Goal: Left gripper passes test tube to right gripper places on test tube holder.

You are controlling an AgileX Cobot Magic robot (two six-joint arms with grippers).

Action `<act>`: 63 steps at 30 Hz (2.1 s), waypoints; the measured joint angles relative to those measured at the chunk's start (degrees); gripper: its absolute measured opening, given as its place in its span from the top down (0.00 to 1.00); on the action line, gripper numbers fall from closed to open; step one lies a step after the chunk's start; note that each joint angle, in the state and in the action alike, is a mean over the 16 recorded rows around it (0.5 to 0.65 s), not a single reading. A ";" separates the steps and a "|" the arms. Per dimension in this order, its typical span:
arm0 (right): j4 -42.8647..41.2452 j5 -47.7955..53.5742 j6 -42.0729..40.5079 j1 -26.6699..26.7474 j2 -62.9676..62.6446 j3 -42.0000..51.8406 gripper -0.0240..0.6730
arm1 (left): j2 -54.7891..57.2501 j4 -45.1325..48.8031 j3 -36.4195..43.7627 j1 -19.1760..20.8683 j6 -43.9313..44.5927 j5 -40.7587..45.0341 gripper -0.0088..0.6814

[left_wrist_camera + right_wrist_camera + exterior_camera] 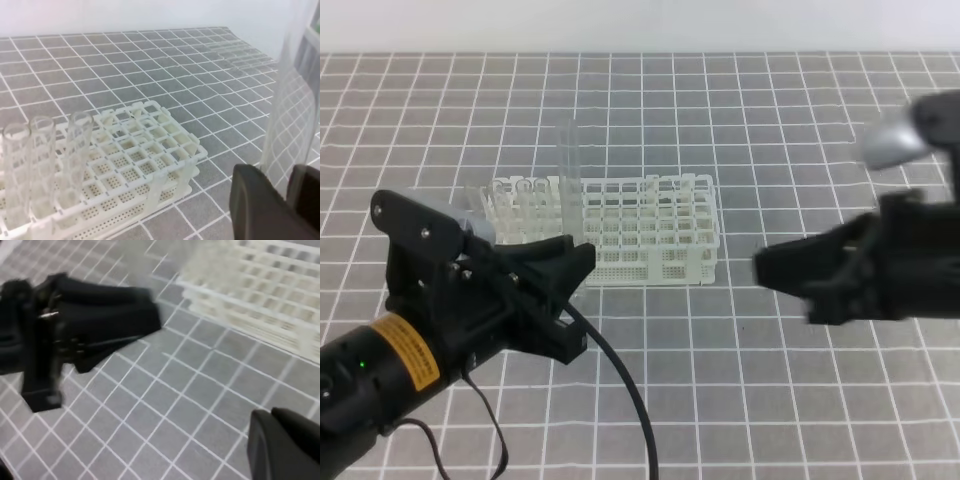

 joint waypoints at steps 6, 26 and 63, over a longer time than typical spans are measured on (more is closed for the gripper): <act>-8.19 -10.51 3.05 10.72 2.29 -3.28 0.97 | 0.07 0.00 0.14 0.09 -0.04 -1.14 0.99; -17.78 -66.87 -5.48 34.49 -1.98 15.51 0.97 | 2.02 0.54 0.07 0.01 -0.05 -1.61 0.98; -7.73 -69.34 -5.21 35.34 14.02 1.90 0.90 | 4.66 8.33 1.54 -0.01 3.21 -19.25 0.98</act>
